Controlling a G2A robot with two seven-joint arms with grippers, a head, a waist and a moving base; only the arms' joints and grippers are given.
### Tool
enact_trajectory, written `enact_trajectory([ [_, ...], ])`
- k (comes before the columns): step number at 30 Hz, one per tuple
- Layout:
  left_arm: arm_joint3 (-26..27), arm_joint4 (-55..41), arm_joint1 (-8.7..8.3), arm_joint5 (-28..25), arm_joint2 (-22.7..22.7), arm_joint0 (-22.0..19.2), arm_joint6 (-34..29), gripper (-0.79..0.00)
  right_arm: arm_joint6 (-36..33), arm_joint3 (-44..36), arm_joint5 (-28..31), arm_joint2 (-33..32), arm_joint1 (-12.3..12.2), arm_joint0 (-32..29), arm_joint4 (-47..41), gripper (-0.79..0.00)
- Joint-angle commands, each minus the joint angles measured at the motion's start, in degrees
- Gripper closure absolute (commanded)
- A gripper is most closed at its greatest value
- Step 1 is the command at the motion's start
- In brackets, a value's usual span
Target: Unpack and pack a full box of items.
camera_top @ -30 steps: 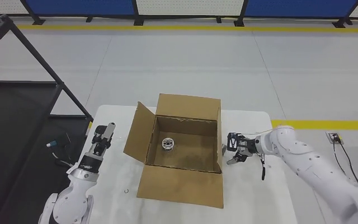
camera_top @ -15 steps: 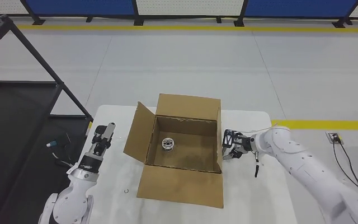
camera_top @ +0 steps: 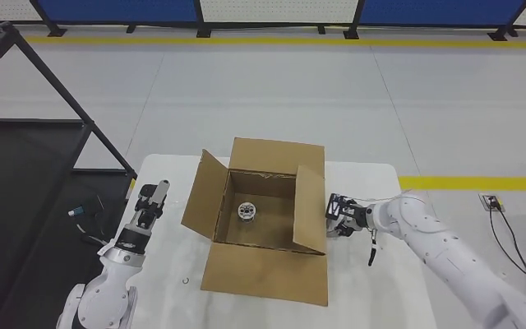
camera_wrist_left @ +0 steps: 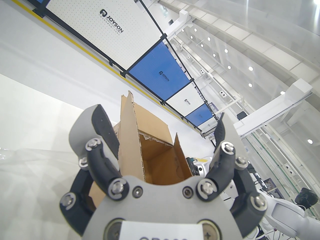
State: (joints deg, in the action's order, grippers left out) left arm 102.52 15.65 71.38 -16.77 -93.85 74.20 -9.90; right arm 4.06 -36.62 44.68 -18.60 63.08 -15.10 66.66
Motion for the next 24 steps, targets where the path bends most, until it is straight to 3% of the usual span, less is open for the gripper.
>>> enact_trajectory([
  [1, 0.00, 0.00, 0.00, 0.00, 0.00, 0.00, 0.00, -0.785, 0.05, -0.14, -1.09, -0.63, -0.19, -0.53, -0.13, -0.785],
  [14, 0.00, 0.00, 0.00, 0.00, 0.00, 0.00, 0.00, -0.785, -1.94, -1.98, -6.72, -5.27, -0.76, -4.83, -3.55, -0.785],
  [24, 0.00, 0.00, 0.00, 0.00, 0.00, 0.00, 0.00, -0.785, -3.02, -0.80, -8.45, -7.87, 0.12, -6.93, -6.42, -0.785],
])
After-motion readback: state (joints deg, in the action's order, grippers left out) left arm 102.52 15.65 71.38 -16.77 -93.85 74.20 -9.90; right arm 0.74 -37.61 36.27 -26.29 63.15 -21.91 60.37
